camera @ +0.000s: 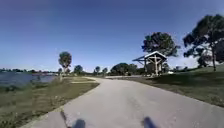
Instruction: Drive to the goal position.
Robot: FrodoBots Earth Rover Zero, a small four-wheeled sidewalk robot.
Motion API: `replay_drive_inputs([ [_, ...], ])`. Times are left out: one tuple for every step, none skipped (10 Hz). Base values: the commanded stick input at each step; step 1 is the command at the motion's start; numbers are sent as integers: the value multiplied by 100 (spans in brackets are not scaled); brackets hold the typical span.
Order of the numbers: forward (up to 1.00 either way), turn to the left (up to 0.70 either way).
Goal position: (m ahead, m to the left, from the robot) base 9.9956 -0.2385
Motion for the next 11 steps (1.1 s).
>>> replay_drive_inputs([
  [85,0],
  [85,0],
  [85,0],
  [85,0],
  [85,0],
  [85,0],
  [85,0],
  [85,17],
  [85,34],
  [85,34],
  [85,34],
])
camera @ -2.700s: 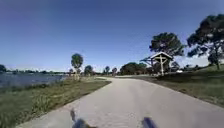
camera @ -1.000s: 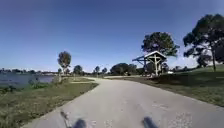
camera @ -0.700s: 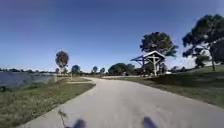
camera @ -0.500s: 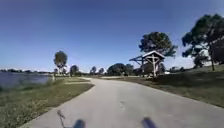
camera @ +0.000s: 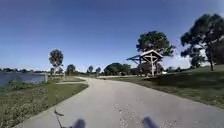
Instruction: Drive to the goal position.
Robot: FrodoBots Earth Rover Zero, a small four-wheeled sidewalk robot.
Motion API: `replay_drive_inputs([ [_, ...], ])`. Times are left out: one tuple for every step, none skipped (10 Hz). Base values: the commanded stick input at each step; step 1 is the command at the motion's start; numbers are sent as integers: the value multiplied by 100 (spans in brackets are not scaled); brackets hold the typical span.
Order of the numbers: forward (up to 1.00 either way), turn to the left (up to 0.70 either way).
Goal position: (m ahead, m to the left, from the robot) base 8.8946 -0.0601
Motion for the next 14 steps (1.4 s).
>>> replay_drive_inputs([
  [85,34],
  [85,15],
  [85,0],
  [85,0],
  [85,0],
  [85,0],
  [85,0],
  [85,0],
  [85,0],
  [85,0],
  [85,0],
  [85,0],
  [85,0],
  [85,0],
])
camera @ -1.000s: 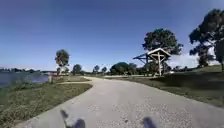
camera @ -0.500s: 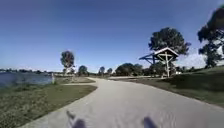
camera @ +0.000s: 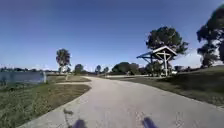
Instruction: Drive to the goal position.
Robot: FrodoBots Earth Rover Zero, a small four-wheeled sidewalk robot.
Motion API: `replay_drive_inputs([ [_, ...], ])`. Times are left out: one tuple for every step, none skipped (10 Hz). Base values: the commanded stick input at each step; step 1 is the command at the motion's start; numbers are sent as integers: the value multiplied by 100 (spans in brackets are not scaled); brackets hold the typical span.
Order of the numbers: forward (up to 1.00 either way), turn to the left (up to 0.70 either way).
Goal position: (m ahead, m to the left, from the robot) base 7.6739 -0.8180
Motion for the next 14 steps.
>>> replay_drive_inputs([
  [85,0],
  [85,0],
  [85,0],
  [85,0],
  [85,0],
  [85,0],
  [85,0],
  [85,0],
  [85,0],
  [85,0],
  [85,0],
  [85,0],
  [85,0],
  [85,0],
])
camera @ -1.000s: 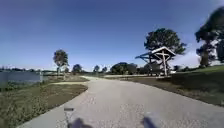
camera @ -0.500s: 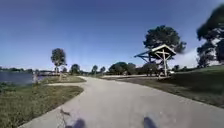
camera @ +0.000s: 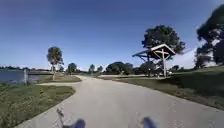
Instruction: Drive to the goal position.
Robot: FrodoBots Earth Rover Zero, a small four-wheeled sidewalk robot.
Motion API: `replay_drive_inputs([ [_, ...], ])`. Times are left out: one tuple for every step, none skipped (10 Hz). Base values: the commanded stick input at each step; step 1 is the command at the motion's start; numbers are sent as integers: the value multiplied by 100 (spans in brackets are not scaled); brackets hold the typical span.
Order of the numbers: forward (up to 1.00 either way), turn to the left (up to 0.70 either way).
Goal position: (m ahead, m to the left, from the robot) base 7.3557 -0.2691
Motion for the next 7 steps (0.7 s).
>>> replay_drive_inputs([
  [85,0],
  [85,20],
  [85,31],
  [85,25],
  [85,18],
  [85,11],
  [85,4],
])
